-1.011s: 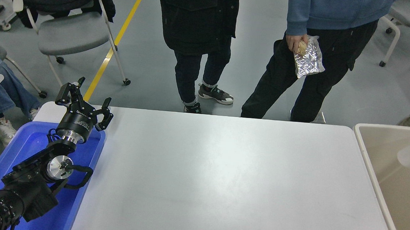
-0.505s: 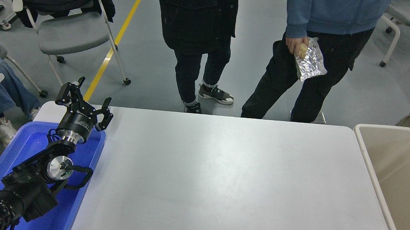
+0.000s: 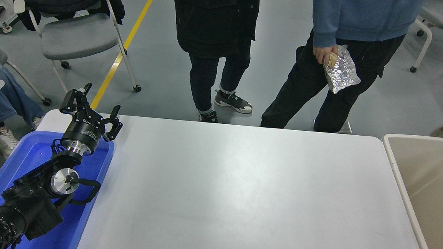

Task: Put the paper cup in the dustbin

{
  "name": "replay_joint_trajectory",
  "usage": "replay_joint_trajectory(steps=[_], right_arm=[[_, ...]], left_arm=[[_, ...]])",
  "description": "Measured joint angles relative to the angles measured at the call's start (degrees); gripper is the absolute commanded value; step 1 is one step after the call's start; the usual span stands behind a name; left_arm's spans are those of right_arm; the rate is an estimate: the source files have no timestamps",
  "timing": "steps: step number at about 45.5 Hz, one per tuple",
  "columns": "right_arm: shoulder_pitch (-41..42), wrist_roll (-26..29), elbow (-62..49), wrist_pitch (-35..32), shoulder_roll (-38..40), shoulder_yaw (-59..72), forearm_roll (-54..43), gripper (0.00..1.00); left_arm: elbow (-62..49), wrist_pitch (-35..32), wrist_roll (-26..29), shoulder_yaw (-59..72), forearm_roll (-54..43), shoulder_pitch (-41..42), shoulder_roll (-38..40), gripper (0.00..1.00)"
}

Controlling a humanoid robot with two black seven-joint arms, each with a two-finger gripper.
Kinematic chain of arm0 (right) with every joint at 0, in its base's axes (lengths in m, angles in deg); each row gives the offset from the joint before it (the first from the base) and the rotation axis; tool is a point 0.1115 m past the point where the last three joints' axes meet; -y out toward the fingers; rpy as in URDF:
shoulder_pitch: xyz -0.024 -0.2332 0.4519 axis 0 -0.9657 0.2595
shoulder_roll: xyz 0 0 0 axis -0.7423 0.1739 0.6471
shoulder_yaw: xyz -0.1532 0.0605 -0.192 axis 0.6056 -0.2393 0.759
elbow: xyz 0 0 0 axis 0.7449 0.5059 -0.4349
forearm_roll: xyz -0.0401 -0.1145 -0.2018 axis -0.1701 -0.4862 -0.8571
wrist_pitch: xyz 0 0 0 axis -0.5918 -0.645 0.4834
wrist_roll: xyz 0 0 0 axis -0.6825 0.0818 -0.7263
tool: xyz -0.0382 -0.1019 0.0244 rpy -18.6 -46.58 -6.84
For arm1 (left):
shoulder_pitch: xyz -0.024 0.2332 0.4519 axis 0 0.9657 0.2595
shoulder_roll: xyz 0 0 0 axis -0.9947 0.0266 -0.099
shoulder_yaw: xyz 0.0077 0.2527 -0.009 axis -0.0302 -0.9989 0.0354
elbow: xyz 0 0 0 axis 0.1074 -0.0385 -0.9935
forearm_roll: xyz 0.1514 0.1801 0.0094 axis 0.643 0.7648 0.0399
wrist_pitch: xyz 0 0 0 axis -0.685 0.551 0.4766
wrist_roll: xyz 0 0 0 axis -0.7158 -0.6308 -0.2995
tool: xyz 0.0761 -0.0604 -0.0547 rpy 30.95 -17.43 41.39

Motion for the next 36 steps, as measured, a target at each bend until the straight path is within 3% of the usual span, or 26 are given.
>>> replay_joint_trajectory(steps=[2, 3, 36], right_arm=[[-0.3, 0.1, -0.4, 0.3, -0.3, -0.5, 0.2, 0.95], [-0.4, 0.2, -0.5, 0.5, -0.4, -0.6, 0.2, 0.99], [-1.9, 0.4, -1.8, 4.0, -2.6, -5.2, 0.2, 1.0]], left_arm=[[0.0, 0.0, 0.0, 0.0, 0.0, 0.0, 0.0, 1.0], [0.0, 0.0, 0.0, 0.0, 0.0, 0.0, 0.0, 1.0], [0.0, 0.0, 0.0, 0.0, 0.0, 0.0, 0.0, 1.0]])
